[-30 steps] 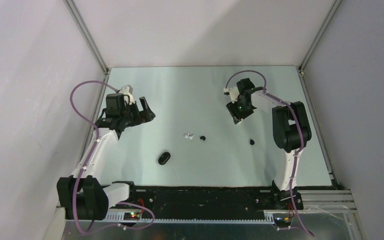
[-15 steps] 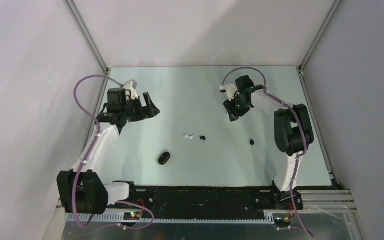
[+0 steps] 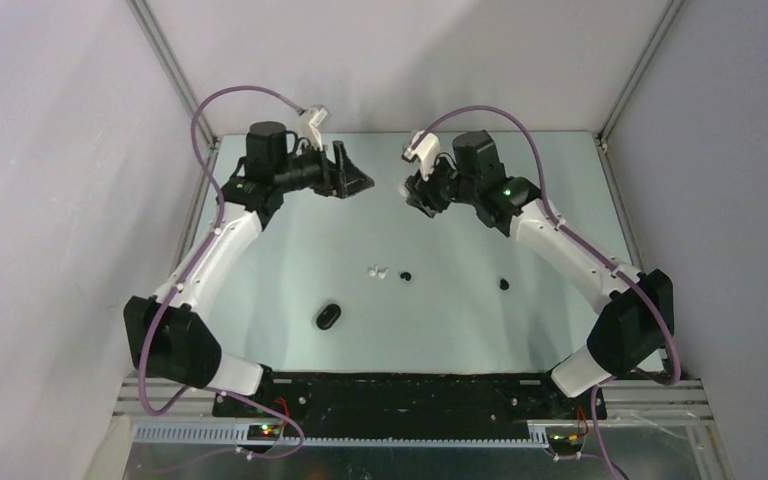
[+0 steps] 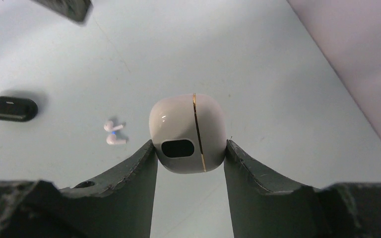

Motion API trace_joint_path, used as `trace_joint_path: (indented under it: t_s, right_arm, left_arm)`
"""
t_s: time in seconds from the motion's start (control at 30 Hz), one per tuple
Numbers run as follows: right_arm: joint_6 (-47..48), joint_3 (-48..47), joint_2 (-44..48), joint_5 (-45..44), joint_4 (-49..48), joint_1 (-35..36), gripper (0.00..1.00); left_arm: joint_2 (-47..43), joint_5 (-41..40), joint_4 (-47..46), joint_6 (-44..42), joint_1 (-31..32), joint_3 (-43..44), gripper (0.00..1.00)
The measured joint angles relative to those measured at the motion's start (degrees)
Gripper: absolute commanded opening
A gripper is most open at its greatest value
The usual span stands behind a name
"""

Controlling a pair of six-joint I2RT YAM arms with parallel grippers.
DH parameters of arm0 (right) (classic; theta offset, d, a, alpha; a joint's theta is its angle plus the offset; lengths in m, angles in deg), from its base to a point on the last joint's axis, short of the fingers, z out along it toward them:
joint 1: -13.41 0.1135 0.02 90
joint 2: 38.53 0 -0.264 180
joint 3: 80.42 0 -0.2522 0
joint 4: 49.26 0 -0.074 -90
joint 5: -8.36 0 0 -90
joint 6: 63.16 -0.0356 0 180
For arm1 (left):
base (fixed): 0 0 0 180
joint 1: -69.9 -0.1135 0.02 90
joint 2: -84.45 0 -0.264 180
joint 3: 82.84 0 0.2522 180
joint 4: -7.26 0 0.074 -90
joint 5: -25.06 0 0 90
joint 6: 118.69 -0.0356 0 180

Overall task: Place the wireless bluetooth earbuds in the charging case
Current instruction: Pick up the charging case at the center of the board.

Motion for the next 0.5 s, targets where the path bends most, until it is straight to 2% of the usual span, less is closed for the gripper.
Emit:
trace_joint_path:
  t_s: [0.23, 0.5]
  right_arm:
    - [0.39, 1.09, 0.04, -0.33, -5.16, 3.32, 0.41]
    - [1.22, 1.88, 0.07, -0.92, -9.09, 5.42, 0.41]
  left_arm:
    - [2.91, 8.33, -0.52, -1.75, 1.77, 3.41, 0.61]
    - [4.07, 12.52, -0.59, -2.49, 2.78, 3.89, 0.55]
